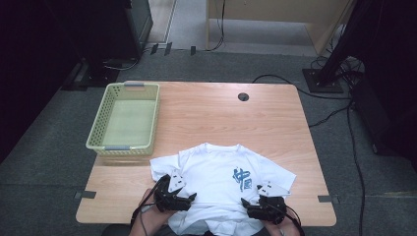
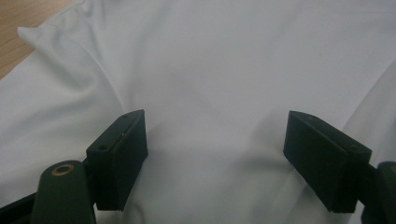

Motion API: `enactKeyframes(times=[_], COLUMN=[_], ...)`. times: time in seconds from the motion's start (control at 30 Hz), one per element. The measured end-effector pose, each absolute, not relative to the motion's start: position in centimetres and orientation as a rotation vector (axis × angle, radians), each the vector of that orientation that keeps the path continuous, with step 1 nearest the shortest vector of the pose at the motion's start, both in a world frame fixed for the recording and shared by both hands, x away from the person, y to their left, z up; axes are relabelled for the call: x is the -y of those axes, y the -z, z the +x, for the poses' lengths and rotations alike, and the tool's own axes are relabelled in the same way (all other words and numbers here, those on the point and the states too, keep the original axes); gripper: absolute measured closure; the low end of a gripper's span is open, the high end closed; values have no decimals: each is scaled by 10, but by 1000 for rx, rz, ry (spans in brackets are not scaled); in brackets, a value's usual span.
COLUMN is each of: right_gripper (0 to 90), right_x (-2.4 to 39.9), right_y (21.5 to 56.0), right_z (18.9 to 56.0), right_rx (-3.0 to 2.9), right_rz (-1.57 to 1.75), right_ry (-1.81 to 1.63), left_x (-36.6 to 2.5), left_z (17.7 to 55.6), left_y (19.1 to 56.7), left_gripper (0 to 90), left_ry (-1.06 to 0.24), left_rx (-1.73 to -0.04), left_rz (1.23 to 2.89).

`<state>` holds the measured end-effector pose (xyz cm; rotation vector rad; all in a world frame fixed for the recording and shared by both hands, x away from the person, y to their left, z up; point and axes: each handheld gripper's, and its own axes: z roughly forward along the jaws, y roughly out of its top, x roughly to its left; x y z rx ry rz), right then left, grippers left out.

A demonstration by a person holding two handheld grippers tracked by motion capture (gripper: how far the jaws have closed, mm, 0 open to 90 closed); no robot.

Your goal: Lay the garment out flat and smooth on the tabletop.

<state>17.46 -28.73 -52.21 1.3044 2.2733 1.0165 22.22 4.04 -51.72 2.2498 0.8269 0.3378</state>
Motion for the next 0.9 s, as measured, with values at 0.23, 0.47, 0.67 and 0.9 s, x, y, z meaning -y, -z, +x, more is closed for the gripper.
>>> enactKeyframes(times=[0.23,0.47,0.67,0.9], right_gripper=[281,281,269,264], right_x=[290,304,313,318], right_y=[511,513,518,521], right_z=[181,197,206,212], right_rx=[-2216,-2186,-2174,-2149], right_rz=[1291,1360,1401,1463], right_ry=[-1047,-1036,-972,-973], left_x=[-46,-46,-50,-51], left_z=[232,247,256,264], left_y=[512,514,517,516], left_gripper=[289,288,266,222], left_ry=[-323,-365,-377,-375], left_rx=[-851,-895,-932,-966], left_rz=[2197,2218,2210,2205])
